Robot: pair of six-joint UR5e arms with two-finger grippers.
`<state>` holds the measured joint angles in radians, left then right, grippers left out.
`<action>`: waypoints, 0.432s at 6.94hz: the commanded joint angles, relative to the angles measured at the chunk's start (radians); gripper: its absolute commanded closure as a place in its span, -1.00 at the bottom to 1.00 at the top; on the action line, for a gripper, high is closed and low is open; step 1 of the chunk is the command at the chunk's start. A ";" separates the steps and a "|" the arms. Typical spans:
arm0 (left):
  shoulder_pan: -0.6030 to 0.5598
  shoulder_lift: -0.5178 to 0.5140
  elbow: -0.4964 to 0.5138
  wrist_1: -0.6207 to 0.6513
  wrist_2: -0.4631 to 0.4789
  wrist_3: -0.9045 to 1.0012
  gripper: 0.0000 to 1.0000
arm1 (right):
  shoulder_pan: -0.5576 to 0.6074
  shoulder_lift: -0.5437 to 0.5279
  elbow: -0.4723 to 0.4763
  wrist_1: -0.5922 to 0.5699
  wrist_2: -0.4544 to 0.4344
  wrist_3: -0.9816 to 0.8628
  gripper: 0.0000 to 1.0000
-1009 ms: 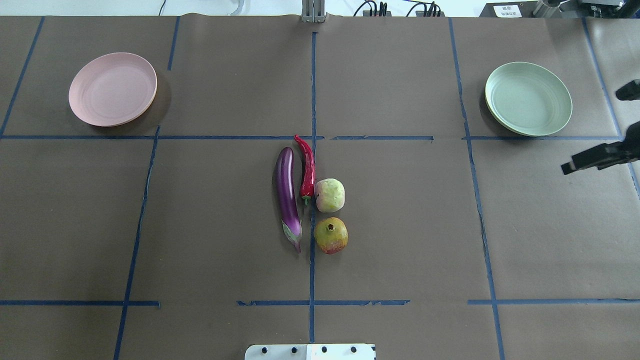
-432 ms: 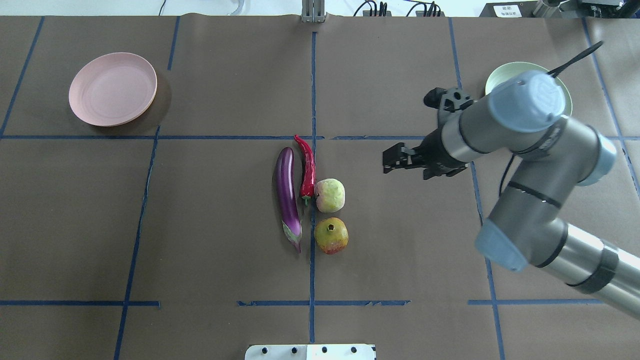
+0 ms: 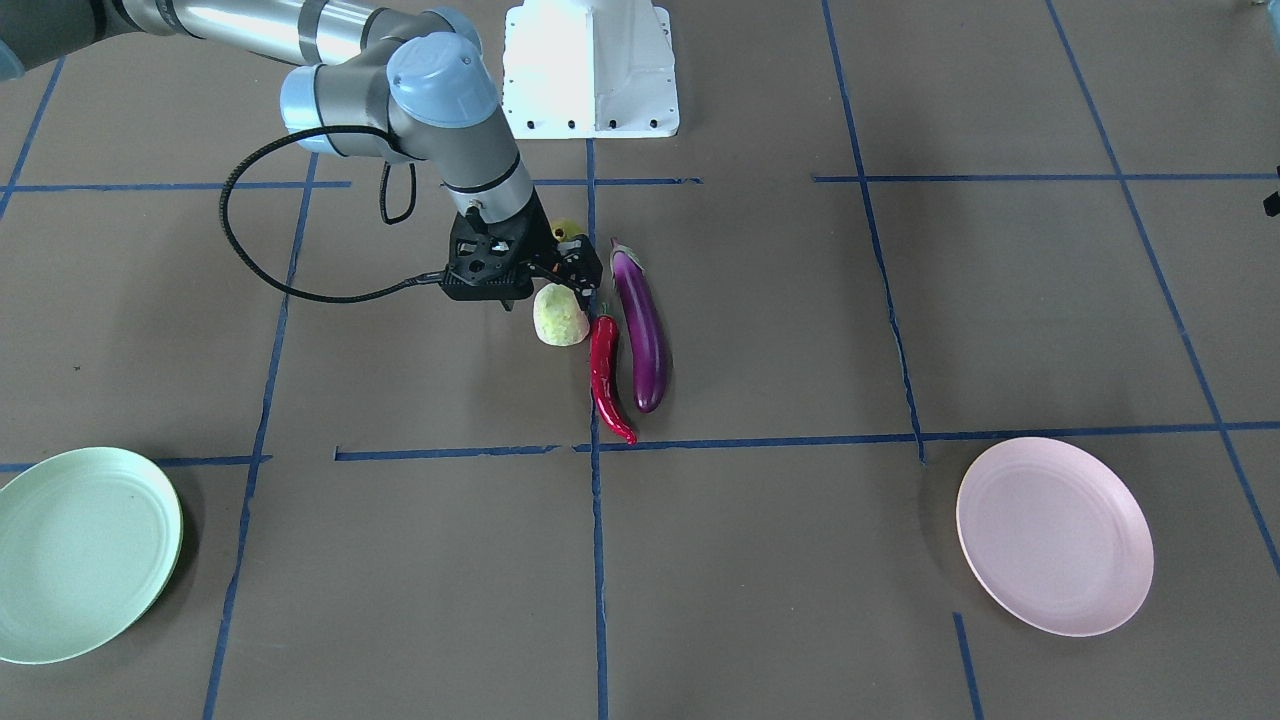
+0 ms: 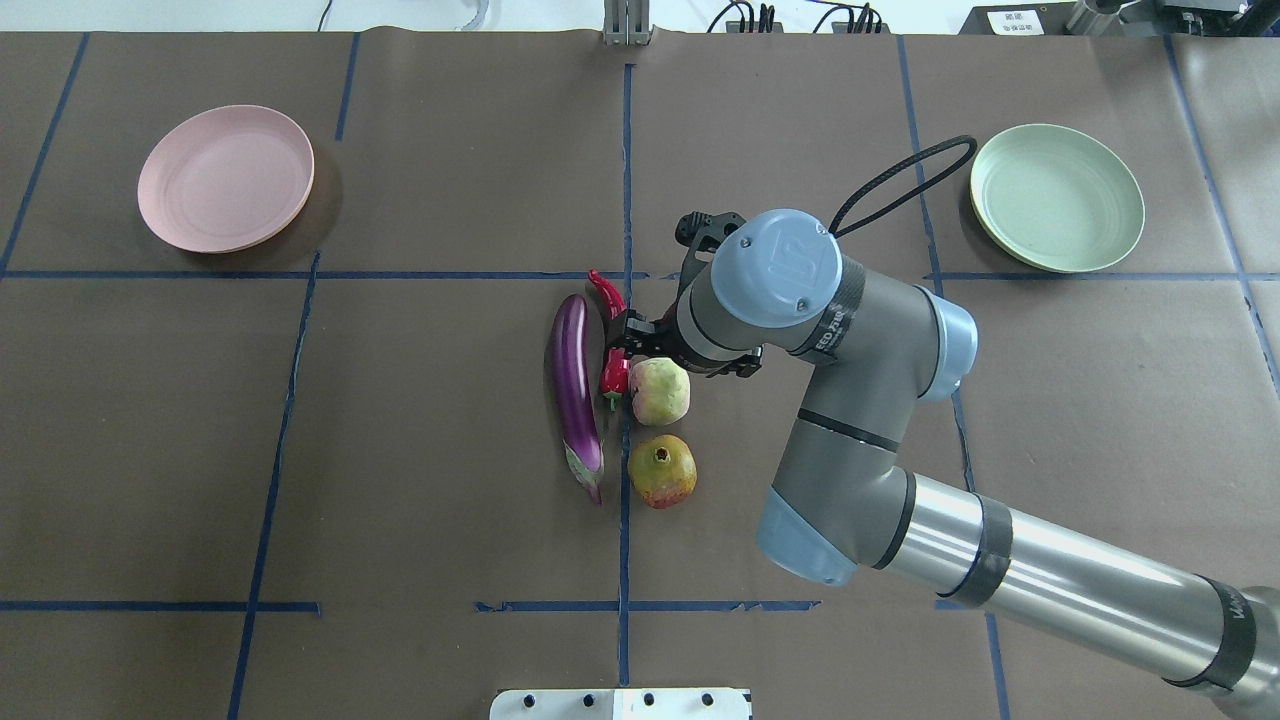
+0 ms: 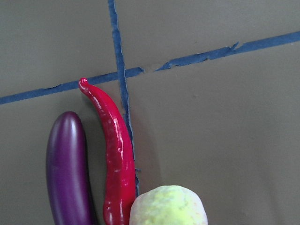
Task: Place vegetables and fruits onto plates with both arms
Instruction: 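Reach the right gripper down and grasp the pale green fruit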
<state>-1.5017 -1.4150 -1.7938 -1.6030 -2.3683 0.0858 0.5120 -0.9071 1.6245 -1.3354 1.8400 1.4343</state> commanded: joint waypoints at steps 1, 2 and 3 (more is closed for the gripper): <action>0.000 0.002 0.002 -0.009 0.001 0.000 -1.00 | -0.029 0.014 -0.044 -0.002 -0.014 0.001 -1.00; 0.000 0.002 0.002 -0.009 0.001 0.000 -1.00 | -0.035 0.017 -0.079 -0.001 -0.034 -0.003 -1.00; 0.000 0.001 -0.001 -0.009 -0.002 -0.009 -1.00 | -0.035 0.022 -0.096 0.004 -0.038 -0.002 -1.00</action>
<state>-1.5018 -1.4132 -1.7927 -1.6119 -2.3679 0.0837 0.4807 -0.8899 1.5548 -1.3355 1.8122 1.4332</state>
